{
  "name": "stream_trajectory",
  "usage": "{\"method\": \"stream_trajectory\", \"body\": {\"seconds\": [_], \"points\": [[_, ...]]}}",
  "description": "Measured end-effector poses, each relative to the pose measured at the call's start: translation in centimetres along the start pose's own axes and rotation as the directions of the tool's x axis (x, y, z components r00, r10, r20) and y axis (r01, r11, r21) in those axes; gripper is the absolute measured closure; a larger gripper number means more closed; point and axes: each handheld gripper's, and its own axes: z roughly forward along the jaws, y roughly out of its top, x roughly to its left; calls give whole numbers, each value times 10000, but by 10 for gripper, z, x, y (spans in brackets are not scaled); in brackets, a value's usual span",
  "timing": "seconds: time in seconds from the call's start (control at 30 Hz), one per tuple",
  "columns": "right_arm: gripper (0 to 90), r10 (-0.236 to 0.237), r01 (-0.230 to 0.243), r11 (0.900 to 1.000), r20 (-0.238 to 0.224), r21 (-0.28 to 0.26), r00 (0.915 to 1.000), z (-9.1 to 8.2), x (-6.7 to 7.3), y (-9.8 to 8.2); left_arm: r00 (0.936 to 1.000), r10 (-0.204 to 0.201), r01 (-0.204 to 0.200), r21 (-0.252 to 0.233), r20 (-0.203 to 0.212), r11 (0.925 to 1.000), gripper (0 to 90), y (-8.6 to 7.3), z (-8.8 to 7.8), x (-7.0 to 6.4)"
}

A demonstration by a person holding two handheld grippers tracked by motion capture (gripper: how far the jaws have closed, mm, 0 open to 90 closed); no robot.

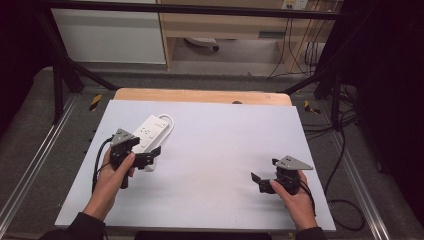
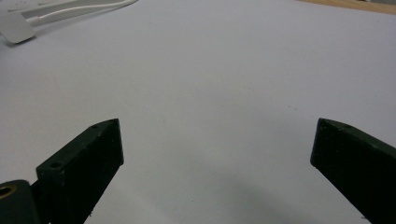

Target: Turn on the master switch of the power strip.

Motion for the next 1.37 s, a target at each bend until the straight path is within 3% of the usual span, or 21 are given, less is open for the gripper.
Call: {"method": "stream_trajectory", "body": {"seconds": [0.37, 0.7, 0.9, 1.13, 1.33, 1.37], "points": [[29, 7, -7, 10000, 85, 11, 10000, -1, -1, 0, 9999, -163, 164, -394, 8, 9991, 86, -16, -31, 6], [29, 36, -36, 10000, 156, 31, 9999, 0, -2, -1, 9996, -272, 269, -550, -50, 9981, 86, -42, -51, 13], [28, 70, -71, 10000, 199, 54, 9998, 0, -3, -2, 9999, 79, -83, -640, -62, 9979, 85, -55, -59, 14], [28, 34, -41, 9999, 449, 165, 9990, 2, -6, -3, 9994, 205, -221, -575, -276, 9981, 81, -71, -67, 20], [29, 129, -205, 9969, 998, 754, 9949, 16, -8, -8, 9975, 108, -159, -725, -701, 9972, 93, -84, -75, 32], [28, -72, -41, 9949, 1114, 1003, 9937, 21, -9, -9, 9975, 108, -159, -725, -701, 9972, 92, -84, -75, 32]]}}
